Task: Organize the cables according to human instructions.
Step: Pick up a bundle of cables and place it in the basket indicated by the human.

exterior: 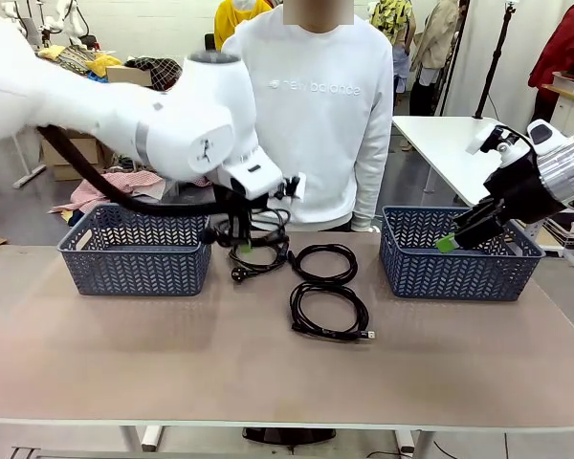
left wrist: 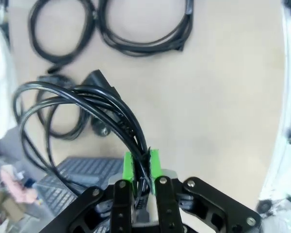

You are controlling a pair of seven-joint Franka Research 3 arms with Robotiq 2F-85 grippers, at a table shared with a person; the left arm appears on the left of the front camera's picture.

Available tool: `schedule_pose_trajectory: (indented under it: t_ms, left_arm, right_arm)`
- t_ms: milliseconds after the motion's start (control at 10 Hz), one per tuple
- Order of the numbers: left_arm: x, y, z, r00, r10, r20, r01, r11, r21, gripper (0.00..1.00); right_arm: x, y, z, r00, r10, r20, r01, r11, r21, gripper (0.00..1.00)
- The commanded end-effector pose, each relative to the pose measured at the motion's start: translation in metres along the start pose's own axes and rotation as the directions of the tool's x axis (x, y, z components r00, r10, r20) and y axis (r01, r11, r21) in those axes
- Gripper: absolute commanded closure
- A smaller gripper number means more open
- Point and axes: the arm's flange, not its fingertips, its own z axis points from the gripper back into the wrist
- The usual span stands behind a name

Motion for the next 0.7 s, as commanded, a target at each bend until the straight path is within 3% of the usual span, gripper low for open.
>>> schedule_pose_trajectory:
  t_ms: [0, 200, 600]
  left_arm:
    - [-0.021, 0.026, 0.018, 0.998, 0.014, -0.06, -0.012, 0.999, 0.036, 1.0]
    - [-0.054, 0.051, 0.032, 0.994, 0.078, -0.079, -0.072, 0.995, 0.073, 1.0]
    - [-0.139, 0.08, 0.03, 0.97, 0.24, -0.029, -0.236, 0.967, 0.098, 1.0]
  right_arm:
    - [0.0, -0.002, 0.0, 1.0, -0.001, 0.011, 0.001, 1.0, 0.009, 0.0]
    - [0.0, -0.002, 0.0, 1.0, -0.001, 0.011, 0.001, 1.0, 0.009, 0.0]
    - [0.0, -0.002, 0.0, 1.0, -0.001, 0.011, 0.001, 1.0, 0.009, 0.0]
